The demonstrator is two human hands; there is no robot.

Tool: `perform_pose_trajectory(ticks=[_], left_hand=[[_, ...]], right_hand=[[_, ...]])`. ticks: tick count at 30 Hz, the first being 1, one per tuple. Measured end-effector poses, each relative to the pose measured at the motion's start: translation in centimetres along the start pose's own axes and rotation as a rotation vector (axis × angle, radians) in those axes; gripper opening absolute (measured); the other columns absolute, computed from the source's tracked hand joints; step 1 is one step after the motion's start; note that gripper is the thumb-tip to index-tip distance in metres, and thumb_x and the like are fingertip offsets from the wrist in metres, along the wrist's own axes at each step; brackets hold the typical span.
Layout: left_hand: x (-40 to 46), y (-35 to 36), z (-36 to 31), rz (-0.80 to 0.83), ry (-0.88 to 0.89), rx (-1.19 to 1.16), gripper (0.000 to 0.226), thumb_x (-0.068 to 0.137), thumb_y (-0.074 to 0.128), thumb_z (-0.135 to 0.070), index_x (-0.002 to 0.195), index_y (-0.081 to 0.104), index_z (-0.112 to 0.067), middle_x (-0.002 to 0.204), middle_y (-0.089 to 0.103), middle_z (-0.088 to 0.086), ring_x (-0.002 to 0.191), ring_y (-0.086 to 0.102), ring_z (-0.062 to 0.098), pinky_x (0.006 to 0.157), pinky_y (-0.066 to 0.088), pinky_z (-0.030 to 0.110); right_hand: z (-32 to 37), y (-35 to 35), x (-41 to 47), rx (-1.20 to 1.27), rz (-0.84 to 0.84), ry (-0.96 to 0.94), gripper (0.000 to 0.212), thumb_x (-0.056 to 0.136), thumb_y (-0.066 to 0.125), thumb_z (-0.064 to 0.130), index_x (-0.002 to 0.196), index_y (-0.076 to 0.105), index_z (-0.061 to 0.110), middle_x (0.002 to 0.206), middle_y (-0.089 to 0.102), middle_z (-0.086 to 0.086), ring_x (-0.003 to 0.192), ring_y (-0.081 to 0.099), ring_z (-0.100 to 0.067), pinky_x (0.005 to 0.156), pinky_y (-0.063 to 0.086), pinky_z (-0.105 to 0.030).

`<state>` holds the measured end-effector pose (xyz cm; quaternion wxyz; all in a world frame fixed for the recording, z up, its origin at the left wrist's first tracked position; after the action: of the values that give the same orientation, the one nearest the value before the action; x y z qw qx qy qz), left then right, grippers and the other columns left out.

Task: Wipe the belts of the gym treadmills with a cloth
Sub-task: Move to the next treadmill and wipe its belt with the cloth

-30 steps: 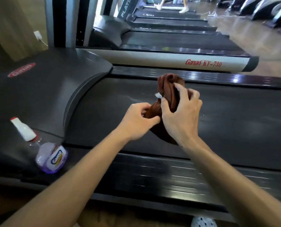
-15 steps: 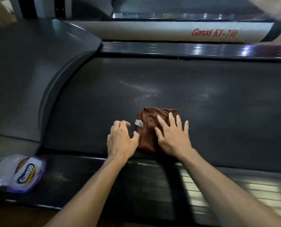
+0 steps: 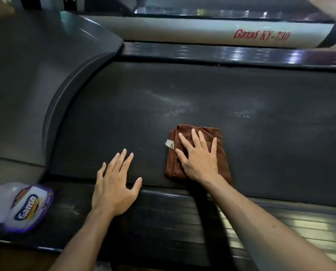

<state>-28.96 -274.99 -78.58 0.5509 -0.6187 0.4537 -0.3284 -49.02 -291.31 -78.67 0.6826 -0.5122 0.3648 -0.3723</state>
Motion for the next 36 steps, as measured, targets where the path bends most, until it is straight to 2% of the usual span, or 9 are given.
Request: perform_pose_trajectory(ticks=[3,7,10,13,17,23,30,33,36], left_hand=[[0.1,0.0,0.0,-0.049,-0.001,-0.052,0.083,0.087,0.028,-0.066,0.163,0.013,-0.035,0.171,-0.001,-0.014,0.156,-0.003,0.004,0.129,0.007,0.043],[0.1,-0.3,-0.2,-0.054,-0.001,-0.052,0.080,0.089,0.031,-0.063,0.163,0.016,-0.034,0.171,0.003,-0.013,0.157,0.001,0.007,0.128,0.011,0.044],[0.0,-0.5,-0.4,-0.046,0.005,-0.027,0.077,0.096,0.041,-0.059,0.163,0.013,-0.033,0.172,0.001,-0.010,0.157,0.000,0.009,0.127,0.012,0.045],[0.0,-0.4,-0.5,-0.029,-0.002,-0.015,0.080,0.096,0.045,-0.058,0.163,0.009,-0.033,0.172,-0.001,-0.009,0.157,-0.001,0.009,0.127,0.012,0.046],[-0.2,-0.4,-0.3,-0.050,-0.004,-0.025,0.080,0.095,0.047,-0.057,0.163,0.012,-0.033,0.172,0.002,-0.010,0.157,0.002,0.009,0.127,0.015,0.046],[0.0,-0.6,-0.5,-0.048,-0.006,-0.013,0.080,0.095,0.047,-0.057,0.163,0.014,-0.033,0.172,0.004,-0.009,0.157,0.004,0.010,0.127,0.016,0.046],[-0.2,-0.8,-0.5,-0.053,-0.011,-0.008,0.081,0.094,0.050,-0.057,0.163,0.016,-0.033,0.171,0.006,-0.010,0.157,0.006,0.010,0.126,0.018,0.045],[0.0,-0.8,-0.5,-0.051,-0.010,-0.010,0.082,0.093,0.050,-0.058,0.163,0.015,-0.033,0.171,0.005,-0.010,0.157,0.006,0.010,0.126,0.018,0.045],[0.0,-0.8,-0.6,-0.062,-0.015,-0.015,0.081,0.092,0.053,-0.057,0.162,0.020,-0.032,0.171,0.009,-0.009,0.157,0.010,0.010,0.125,0.020,0.046]], right_hand=[[0.1,-0.1,0.0,0.039,-0.031,0.034,0.060,0.105,0.030,0.060,0.163,0.017,0.047,0.175,0.004,0.001,0.161,-0.006,-0.019,0.126,-0.012,-0.057],[0.6,-0.9,0.4,0.107,-0.035,0.110,0.061,0.101,0.040,0.058,0.159,0.032,0.044,0.174,0.012,0.002,0.160,0.002,-0.018,0.127,-0.004,-0.055],[0.2,-0.5,0.1,-0.021,-0.074,0.139,0.069,0.096,0.036,0.073,0.160,0.023,0.050,0.175,-0.001,-0.002,0.160,-0.008,-0.034,0.122,-0.007,-0.066],[-0.3,0.5,-0.6,-0.058,-0.023,0.198,0.084,0.089,0.026,0.087,0.162,0.011,0.050,0.175,-0.006,-0.003,0.157,-0.012,-0.045,0.119,-0.005,-0.072],[0.0,0.5,-0.6,-0.075,-0.012,0.184,0.089,0.087,0.022,0.090,0.163,0.008,0.047,0.175,-0.005,-0.005,0.157,-0.011,-0.046,0.121,-0.003,-0.071],[1.2,0.9,1.5,-0.049,-0.002,0.258,0.082,0.091,0.028,0.085,0.163,0.010,0.049,0.174,-0.005,-0.011,0.154,-0.012,-0.052,0.118,-0.004,-0.075],[3.9,2.0,-1.6,-0.080,-0.046,0.009,0.087,0.084,0.020,0.088,0.162,0.012,0.051,0.175,0.002,-0.007,0.156,-0.008,-0.049,0.119,-0.005,-0.073],[0.0,1.3,-3.0,-0.088,-0.085,0.165,0.091,0.078,0.013,0.090,0.161,0.015,0.052,0.174,0.003,-0.006,0.156,-0.006,-0.048,0.120,-0.008,-0.072],[-2.1,1.0,-1.6,-0.109,-0.085,0.325,0.097,0.076,0.013,0.090,0.163,0.016,0.048,0.173,0.005,-0.016,0.155,-0.006,-0.051,0.120,-0.013,-0.069]])
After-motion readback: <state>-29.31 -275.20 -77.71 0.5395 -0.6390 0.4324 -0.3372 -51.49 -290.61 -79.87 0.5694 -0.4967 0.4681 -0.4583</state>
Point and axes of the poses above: each hand's wrist, its own x-axis towards the middle knuckle, its own y-axis out of the palm, z = x × y, the point moved 5 cm from there along x, towards the middle knuckle
